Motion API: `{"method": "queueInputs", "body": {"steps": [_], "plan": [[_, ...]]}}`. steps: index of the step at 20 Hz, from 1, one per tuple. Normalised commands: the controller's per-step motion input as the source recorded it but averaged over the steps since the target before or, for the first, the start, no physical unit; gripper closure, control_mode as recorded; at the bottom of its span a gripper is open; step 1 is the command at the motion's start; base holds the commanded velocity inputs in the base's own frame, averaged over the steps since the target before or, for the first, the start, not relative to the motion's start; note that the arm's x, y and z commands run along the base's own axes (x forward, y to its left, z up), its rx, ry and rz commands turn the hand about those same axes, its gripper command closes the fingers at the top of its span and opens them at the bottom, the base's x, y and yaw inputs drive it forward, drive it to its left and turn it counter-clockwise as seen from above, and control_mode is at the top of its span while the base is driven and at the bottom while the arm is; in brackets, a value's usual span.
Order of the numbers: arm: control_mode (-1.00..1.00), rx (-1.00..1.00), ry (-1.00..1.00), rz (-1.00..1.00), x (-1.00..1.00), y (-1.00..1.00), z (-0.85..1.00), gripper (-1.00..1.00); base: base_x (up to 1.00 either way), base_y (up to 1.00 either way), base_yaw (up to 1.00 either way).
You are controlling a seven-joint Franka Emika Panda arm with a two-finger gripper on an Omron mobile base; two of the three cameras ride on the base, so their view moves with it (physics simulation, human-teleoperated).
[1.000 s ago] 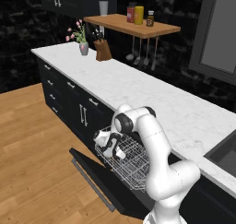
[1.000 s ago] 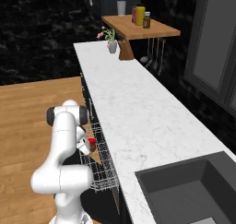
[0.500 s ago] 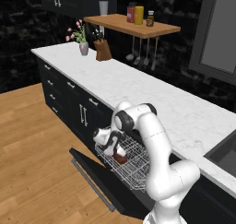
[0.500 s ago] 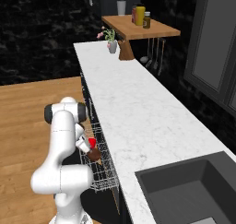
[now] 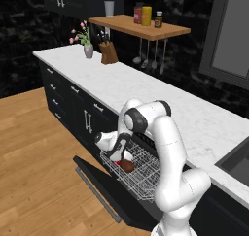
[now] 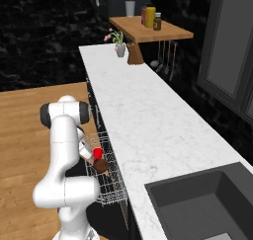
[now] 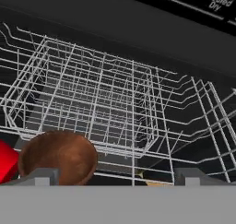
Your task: Pick up the cup and bowl from the counter, place them in the dishwasher, and close the dishwasher door.
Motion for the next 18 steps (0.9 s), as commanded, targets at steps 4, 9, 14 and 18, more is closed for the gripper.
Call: {"method": "queueInputs", "body": {"steps": [4, 9, 14, 18], "plan": [[-1.0, 0.01, -0.17, 0.0, -0.63, 0.24, 0.54, -1.0, 0.0, 0.0, 0.0], [-1.0, 0.14, -0.05, -0.01, -0.67, 0.15, 0.35, -1.0, 0.0, 0.0, 0.0], [-1.0, 0.21, -0.01, -0.1, -0.62, 0.3, 0.17, -1.0, 0.0, 0.0, 0.0], [-1.0, 0.17, -0.08, -0.15, -0.32, 0.37, 0.31, -1.0, 0.0, 0.0, 0.0]]}}
